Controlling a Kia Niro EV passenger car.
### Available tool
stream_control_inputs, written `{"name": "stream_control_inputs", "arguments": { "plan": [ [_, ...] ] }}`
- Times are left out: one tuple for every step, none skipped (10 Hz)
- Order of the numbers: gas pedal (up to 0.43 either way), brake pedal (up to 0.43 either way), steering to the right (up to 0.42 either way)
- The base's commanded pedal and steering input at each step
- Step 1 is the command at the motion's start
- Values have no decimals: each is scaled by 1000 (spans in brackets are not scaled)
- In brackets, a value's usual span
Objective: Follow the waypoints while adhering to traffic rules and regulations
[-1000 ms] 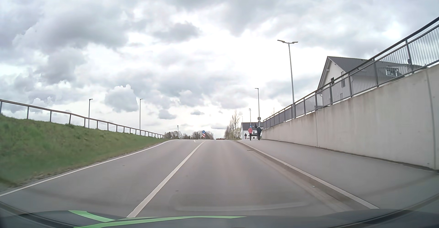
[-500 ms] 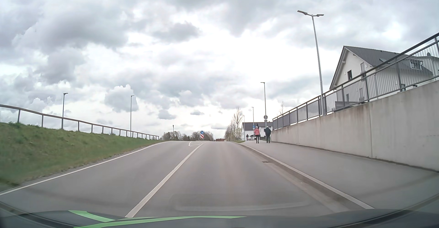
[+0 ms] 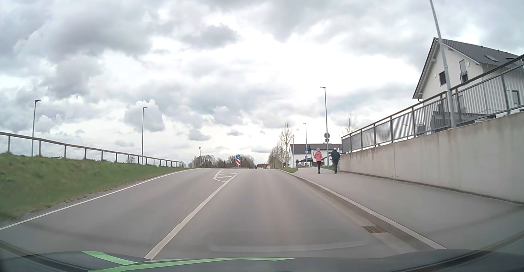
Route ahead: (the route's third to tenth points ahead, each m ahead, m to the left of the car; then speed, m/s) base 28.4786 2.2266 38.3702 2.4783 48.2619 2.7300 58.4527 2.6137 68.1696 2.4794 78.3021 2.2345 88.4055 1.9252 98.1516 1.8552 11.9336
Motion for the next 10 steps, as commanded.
{"name": "stream_control_inputs", "arguments": {
  "plan": [
    [47, 0, -1],
    [59, 0, 0],
    [59, 0, 0],
    [59, 0, 0],
    [67, 0, 0],
    [79, 0, 0],
    [87, 0, 0],
    [87, 0, 0],
    [98, 0, 0],
    [98, 0, 0]
  ]
}}
